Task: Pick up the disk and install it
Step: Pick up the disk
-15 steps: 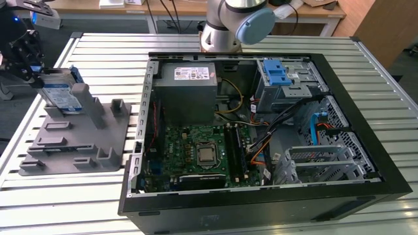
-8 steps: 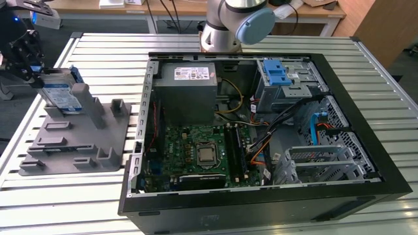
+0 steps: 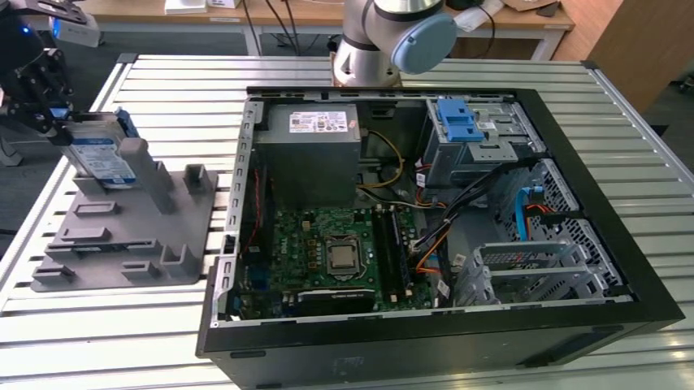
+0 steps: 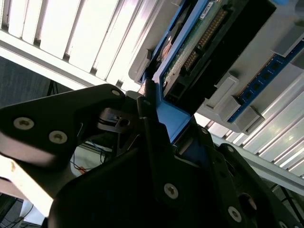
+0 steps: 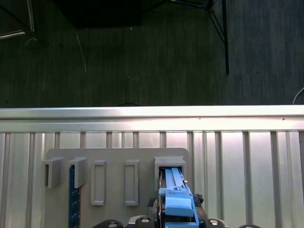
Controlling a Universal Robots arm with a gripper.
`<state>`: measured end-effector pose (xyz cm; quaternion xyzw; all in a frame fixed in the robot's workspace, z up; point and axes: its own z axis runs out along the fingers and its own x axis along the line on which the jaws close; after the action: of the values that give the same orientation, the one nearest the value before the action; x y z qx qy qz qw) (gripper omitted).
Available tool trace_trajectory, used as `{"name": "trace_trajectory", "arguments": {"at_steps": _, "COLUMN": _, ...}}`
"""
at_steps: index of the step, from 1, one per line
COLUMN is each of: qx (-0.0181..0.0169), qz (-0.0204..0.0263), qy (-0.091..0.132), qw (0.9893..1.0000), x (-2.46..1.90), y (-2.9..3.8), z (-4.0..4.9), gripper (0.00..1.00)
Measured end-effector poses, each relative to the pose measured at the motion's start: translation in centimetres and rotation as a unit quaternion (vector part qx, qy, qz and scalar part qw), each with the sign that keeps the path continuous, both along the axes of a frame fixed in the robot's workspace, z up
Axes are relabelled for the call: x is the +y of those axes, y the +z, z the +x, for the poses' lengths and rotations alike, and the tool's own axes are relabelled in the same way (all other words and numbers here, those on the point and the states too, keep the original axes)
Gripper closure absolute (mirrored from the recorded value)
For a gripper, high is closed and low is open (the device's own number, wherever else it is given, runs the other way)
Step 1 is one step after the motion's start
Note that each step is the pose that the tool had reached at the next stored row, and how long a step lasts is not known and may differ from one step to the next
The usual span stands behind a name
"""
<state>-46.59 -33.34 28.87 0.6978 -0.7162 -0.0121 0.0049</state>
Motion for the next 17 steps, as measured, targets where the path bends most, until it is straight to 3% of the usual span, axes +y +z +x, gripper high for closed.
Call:
{"name": "trace_trajectory", "arguments": {"at_steps": 4, "qx": 0.0002, "qz": -0.0001, "qy": 0.0, "qw": 1.0, "x": 0.0, "y": 0.35, "z": -0.01, "gripper": 0.63}}
{"name": "trace_trajectory", "arguments": {"at_steps": 17, "qx": 0.0002, "qz": 0.0001, "qy": 0.0, "qw": 1.0, "x": 0.0, "y": 0.51, "z": -0.01, "gripper": 0.63}}
